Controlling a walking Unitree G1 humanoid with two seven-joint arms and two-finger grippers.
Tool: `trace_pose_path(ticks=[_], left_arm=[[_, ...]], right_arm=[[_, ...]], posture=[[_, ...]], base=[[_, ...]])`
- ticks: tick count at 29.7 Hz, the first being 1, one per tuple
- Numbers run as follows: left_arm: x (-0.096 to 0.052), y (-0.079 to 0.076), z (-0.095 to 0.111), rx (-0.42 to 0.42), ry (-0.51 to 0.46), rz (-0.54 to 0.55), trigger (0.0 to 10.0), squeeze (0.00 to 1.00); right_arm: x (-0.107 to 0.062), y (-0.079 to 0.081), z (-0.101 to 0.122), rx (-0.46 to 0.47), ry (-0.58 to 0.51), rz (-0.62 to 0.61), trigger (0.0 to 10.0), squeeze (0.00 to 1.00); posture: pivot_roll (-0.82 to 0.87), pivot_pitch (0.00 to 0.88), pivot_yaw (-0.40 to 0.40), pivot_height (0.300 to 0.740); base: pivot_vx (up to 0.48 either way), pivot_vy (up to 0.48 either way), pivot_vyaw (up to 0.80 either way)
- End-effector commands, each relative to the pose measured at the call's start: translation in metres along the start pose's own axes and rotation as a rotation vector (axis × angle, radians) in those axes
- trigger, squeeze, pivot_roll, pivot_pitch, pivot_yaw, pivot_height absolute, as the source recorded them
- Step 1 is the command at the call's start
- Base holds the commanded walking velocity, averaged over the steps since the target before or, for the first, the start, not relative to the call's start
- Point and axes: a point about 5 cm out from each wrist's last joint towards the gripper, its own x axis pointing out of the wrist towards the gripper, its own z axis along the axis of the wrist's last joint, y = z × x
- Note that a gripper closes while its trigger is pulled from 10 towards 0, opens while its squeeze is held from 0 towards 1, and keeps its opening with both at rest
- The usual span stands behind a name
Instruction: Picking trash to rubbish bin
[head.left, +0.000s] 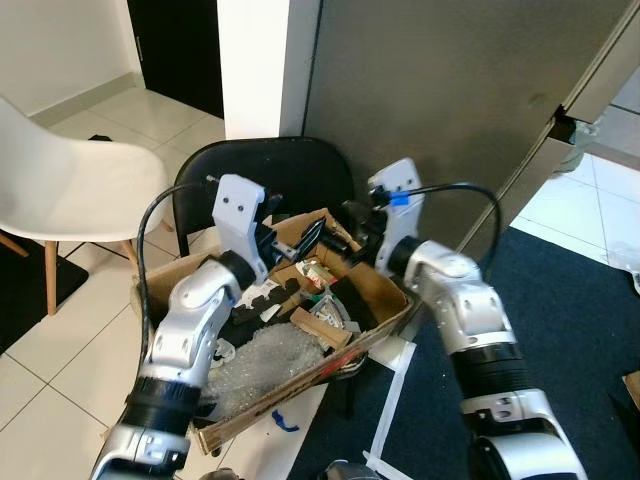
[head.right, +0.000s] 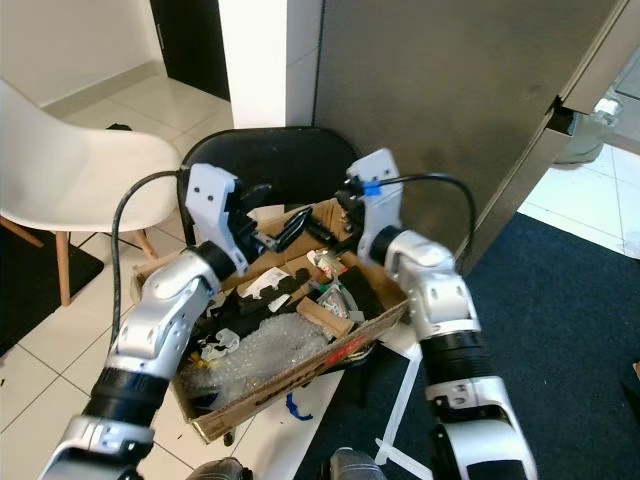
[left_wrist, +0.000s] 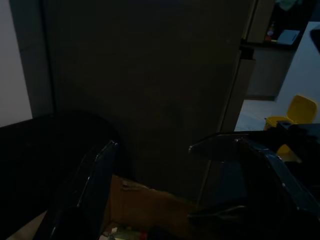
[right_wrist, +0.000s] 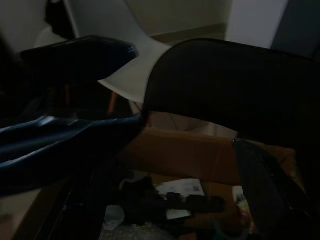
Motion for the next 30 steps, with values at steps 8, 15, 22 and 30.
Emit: trace_pose_path(ticks=[8, 15, 22, 30], left_arm=[[0.0051, -0.0057, -0.0091, -0.031, 0.014, -0.018, 10.0, 0.00], [0.0066, -0.0053, -0.0114, -0.034, 0.023, -0.018, 10.0, 0.00], [0.0064, -0.0038, -0.0125, -0.029, 0.030, -0.008, 10.0, 0.00], [0.0067, -0.0037, -0.0132, -0.021, 0.036, -0.009, 10.0, 0.00]], right_arm=[[-0.0001, -0.0038, 0.0023, 0.007, -0.011, 0.005, 10.0, 0.00], [0.0004, -0.0040, 0.0023, 0.006, -0.009, 0.008, 10.0, 0.00], [0.0011, -0.0034, 0.0021, 0.006, -0.007, 0.012, 10.0, 0.00], [0.0012, -0.0035, 0.0017, 0.006, -0.005, 0.014, 10.0, 0.00]], posture=[[-0.03, 0.000, -0.081, 0.740], [-0.02, 0.000, -0.084, 0.740], [-0.02, 0.000, -0.082, 0.740], [-0.02, 0.000, -0.082, 0.740]], base=[[0.000, -0.365, 0.00], [0.000, 0.000, 0.00], [0.000, 0.000, 0.00], [0.000, 0.000, 0.00]])
